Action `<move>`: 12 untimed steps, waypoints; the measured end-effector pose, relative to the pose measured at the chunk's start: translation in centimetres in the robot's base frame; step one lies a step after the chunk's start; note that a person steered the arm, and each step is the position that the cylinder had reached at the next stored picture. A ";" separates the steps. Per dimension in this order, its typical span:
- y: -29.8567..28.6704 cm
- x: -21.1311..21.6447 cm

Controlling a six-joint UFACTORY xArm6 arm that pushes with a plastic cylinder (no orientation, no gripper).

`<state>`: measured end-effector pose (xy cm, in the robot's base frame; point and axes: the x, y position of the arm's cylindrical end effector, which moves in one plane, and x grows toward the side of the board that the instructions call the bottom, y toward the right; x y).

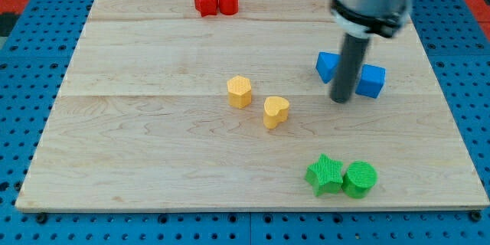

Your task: Move the green star towards bottom

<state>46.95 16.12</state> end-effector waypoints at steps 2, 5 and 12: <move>5.3 10.8; -10.3 11.2; -14.5 -3.7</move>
